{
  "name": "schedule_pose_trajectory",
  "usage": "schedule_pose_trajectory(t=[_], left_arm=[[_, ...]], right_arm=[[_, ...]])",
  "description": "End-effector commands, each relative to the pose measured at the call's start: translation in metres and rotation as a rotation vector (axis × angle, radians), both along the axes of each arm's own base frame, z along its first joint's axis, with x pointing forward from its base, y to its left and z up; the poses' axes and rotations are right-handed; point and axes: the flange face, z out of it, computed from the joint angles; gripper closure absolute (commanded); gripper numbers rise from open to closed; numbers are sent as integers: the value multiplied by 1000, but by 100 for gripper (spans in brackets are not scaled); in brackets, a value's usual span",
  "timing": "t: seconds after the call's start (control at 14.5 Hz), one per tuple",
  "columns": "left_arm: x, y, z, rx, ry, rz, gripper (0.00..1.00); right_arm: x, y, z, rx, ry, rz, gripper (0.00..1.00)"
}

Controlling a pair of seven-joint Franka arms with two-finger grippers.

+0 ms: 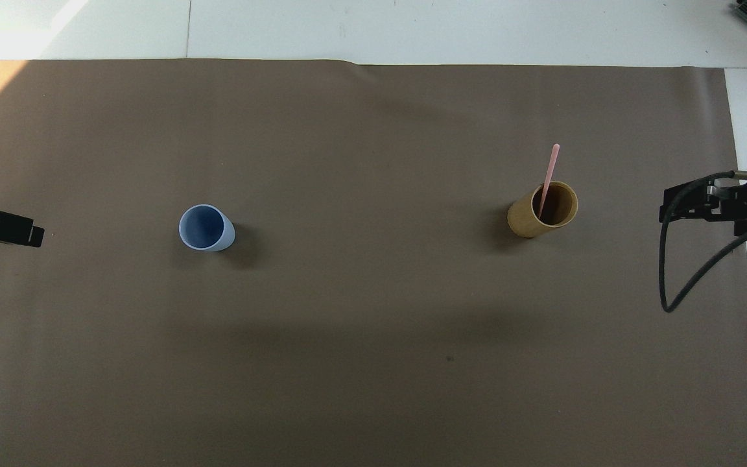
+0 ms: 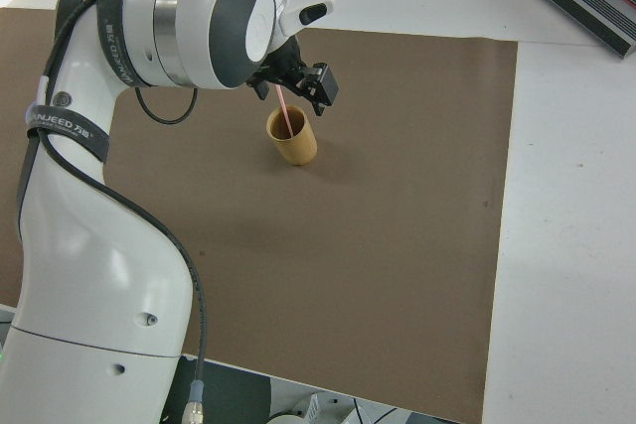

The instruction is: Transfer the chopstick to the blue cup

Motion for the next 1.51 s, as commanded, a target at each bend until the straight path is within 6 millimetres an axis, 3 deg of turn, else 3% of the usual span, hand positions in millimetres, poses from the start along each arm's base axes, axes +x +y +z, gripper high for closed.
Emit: schedule_pose_trajectory(t=[0.0,1.44], left_arm=[[-10,0,-2,16,14,4,0],[-13,-1,-6,16,20,2,0]], right_arm=[[-2,-1,4,24,-9,-17,0],[-2,-1,4,24,-9,-17,0]])
